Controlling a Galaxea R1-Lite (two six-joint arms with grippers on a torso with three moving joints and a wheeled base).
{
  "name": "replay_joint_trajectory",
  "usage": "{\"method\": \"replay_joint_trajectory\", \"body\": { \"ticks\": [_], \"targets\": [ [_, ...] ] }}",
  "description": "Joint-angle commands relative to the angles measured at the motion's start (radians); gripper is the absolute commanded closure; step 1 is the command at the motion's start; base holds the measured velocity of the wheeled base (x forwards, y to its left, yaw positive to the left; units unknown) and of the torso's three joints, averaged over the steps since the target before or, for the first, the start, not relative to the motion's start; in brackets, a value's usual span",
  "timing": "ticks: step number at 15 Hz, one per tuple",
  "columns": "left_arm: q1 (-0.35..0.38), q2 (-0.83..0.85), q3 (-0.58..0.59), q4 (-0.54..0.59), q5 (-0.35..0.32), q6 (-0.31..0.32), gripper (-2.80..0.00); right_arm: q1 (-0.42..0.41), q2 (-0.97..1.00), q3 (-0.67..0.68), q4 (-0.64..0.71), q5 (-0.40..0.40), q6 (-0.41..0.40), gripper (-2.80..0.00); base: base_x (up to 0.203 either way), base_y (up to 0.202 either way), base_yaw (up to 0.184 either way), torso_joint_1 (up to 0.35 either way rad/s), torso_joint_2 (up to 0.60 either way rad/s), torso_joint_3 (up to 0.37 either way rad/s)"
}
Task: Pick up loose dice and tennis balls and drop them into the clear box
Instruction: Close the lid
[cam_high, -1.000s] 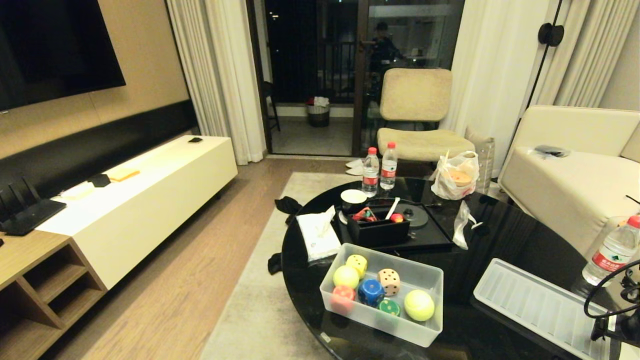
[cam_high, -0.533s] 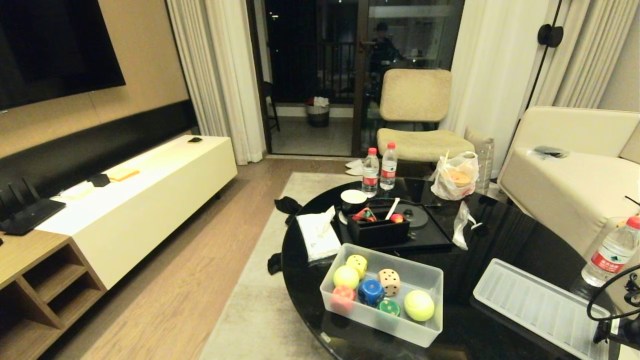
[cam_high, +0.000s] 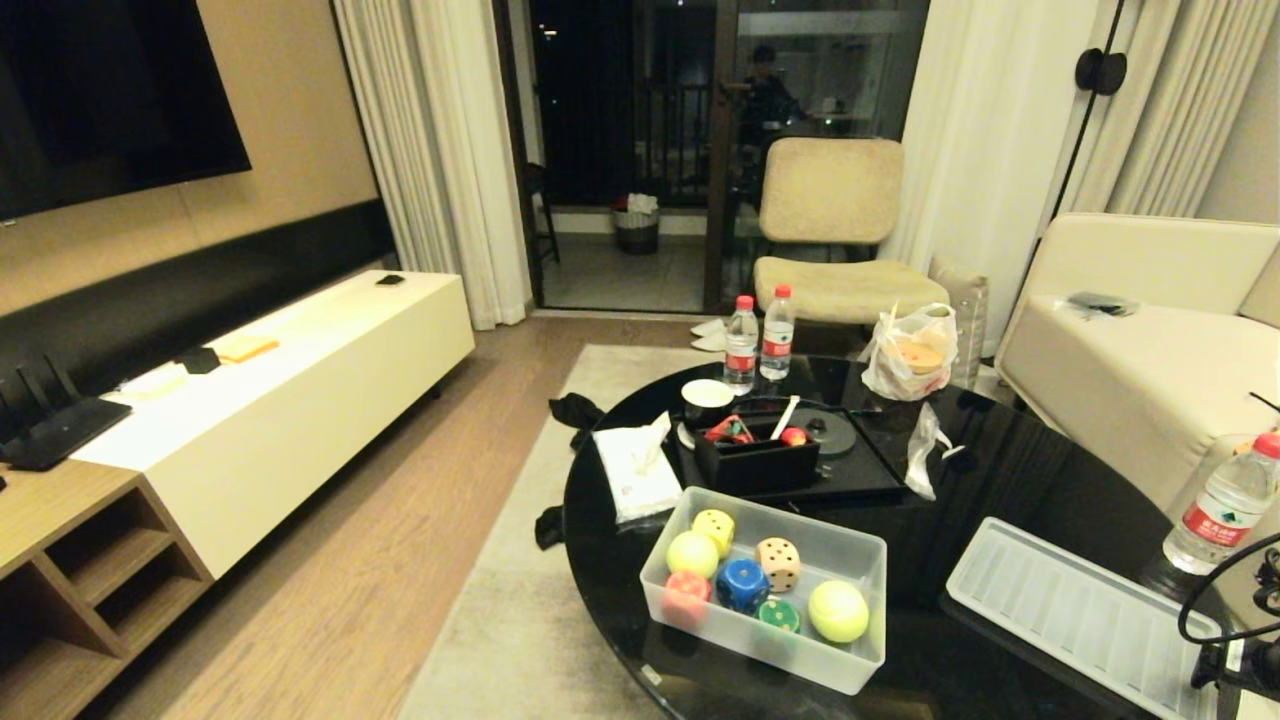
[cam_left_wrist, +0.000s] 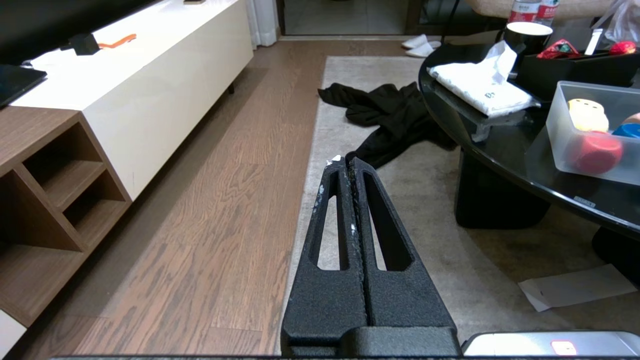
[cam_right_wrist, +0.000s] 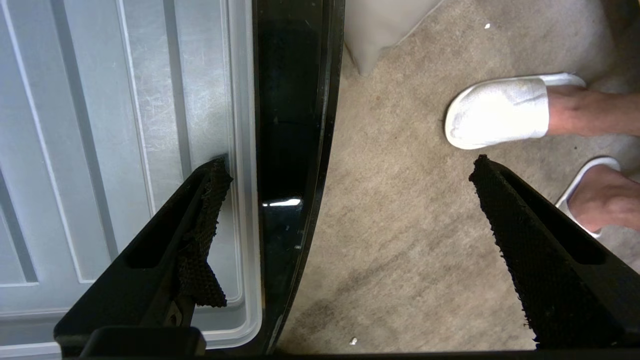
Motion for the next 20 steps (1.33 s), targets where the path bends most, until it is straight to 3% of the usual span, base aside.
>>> {"method": "replay_joint_trajectory", "body": {
  "ticks": [1, 2, 16, 20],
  "targets": [
    [0.0, 0.0, 0.0, 0.0, 0.0, 0.0, 0.0, -0.006, 0.01, 0.001, 0.002, -0.001, -0.001, -2.8, 0.0, 0.0, 0.0, 0.0, 0.0, 0.0],
    [0.0, 0.0, 0.0, 0.0, 0.0, 0.0, 0.0, -0.008, 0.013, 0.0, 0.002, -0.001, -0.001, 0.0, 0.0, 0.0, 0.0, 0.0, 0.0, 0.0],
    [0.0, 0.0, 0.0, 0.0, 0.0, 0.0, 0.0, -0.011, 0.014, 0.003, 0.003, 0.011, 0.003, 0.0, 0.0, 0.0, 0.0, 0.0, 0.0, 0.0],
    [0.0, 0.0, 0.0, 0.0, 0.0, 0.001, 0.0, -0.012, -0.063, 0.011, 0.008, 0.05, 0.004, 0.0, 0.0, 0.0, 0.0, 0.0, 0.0, 0.0]
  ]
}}
